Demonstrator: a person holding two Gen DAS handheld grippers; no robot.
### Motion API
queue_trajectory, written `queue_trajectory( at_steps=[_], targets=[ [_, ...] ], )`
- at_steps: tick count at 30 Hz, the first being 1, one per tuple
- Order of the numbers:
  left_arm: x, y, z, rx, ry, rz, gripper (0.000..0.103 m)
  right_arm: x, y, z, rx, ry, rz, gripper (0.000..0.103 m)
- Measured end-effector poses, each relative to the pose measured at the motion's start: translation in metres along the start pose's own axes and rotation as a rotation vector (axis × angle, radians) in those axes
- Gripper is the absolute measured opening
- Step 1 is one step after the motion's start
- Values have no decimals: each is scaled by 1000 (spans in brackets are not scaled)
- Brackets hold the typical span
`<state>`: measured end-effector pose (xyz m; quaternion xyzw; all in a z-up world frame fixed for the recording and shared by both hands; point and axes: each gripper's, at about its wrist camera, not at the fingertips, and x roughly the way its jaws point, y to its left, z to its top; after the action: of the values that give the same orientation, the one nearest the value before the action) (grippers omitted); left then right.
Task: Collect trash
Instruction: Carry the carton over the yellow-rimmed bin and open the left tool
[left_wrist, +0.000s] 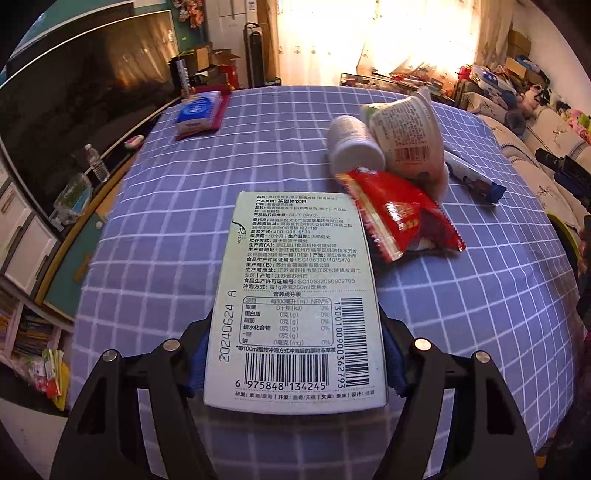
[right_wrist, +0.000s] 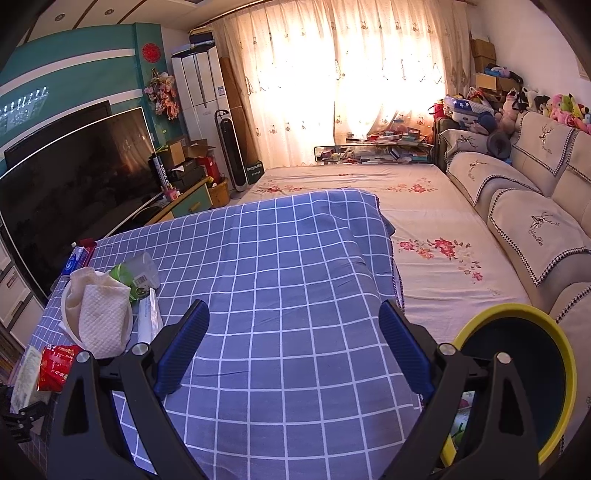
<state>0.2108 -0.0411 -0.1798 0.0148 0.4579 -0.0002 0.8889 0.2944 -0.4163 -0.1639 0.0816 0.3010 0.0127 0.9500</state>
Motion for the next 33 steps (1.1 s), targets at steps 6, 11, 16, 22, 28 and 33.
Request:
queue_trajectory(
  at_steps=[6,11,16,22,28,33],
  targets=[
    [-39,21,-15,-43,-44,30,71,0,3,-1,-11,2,7,88],
    [-69,3,-8,-3,-112,-32,71,-4,0,1,-7,-7,-1,88],
    [-72,-53,20,121,-143,-148,71,-35,-18,11,0,-43,-21,90],
    [-52,-150,50,309,-140,-295,71,-84,-76,-6,25,-74,-176,91],
    [-30,-258,70,467,-80,-467,71,-128,-156,-43,172,-80,-336,91],
    [-20,-351,69,585,-25,-561,71,-154,-202,-65,251,-84,-425,91]
  ],
)
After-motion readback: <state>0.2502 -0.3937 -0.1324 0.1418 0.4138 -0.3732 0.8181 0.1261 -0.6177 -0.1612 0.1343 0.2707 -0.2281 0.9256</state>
